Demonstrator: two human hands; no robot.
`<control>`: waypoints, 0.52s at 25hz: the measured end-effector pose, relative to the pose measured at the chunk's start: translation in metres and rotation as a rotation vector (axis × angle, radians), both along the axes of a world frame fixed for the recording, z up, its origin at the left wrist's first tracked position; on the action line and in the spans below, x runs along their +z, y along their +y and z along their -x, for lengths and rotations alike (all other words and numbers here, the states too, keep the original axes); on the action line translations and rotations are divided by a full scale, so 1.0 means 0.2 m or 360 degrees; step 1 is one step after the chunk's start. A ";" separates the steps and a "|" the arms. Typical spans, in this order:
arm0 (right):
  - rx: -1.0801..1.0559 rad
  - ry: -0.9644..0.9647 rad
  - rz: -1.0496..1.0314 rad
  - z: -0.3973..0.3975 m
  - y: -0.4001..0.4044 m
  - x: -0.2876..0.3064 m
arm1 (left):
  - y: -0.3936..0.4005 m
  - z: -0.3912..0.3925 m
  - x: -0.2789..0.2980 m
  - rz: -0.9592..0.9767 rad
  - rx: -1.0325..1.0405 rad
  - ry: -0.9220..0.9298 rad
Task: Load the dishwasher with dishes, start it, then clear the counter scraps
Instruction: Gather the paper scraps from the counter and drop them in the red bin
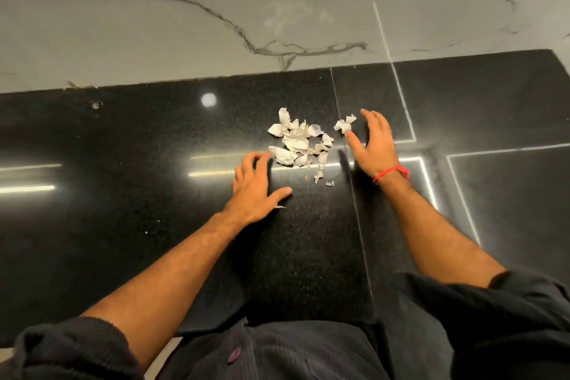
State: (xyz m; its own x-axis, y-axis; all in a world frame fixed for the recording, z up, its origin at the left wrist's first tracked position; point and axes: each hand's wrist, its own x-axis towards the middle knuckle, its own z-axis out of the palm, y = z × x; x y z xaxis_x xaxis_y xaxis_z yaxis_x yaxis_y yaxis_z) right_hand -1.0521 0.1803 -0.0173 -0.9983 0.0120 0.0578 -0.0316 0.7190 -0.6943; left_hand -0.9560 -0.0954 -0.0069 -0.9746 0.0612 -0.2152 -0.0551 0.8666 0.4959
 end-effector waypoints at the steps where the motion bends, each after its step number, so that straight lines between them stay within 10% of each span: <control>1: 0.0058 -0.0142 -0.0122 0.02 -0.02 -0.03 | 0.03 -0.01 -0.02 0.0078 -0.0112 0.0024; 5: 0.0569 -0.0040 -0.0179 -0.06 -0.25 -0.09 | 0.08 0.03 -0.02 -0.0139 -0.0065 0.0187; 9: 0.0283 0.0120 0.0372 -0.04 -0.29 -0.09 | 0.04 0.30 0.02 -0.0103 0.0196 0.0266; 13: 0.0531 -0.0158 -0.0079 0.11 -0.33 -0.07 | 0.09 0.57 0.04 0.0087 -0.0169 -0.0099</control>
State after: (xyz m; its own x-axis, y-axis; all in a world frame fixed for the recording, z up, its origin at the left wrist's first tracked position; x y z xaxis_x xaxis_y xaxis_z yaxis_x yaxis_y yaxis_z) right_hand -1.0736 0.1138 -0.0318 -0.9476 -0.3160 -0.0474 -0.2045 0.7136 -0.6700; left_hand -1.0698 -0.0765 0.0003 -0.9480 0.1497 -0.2810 0.0091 0.8949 0.4462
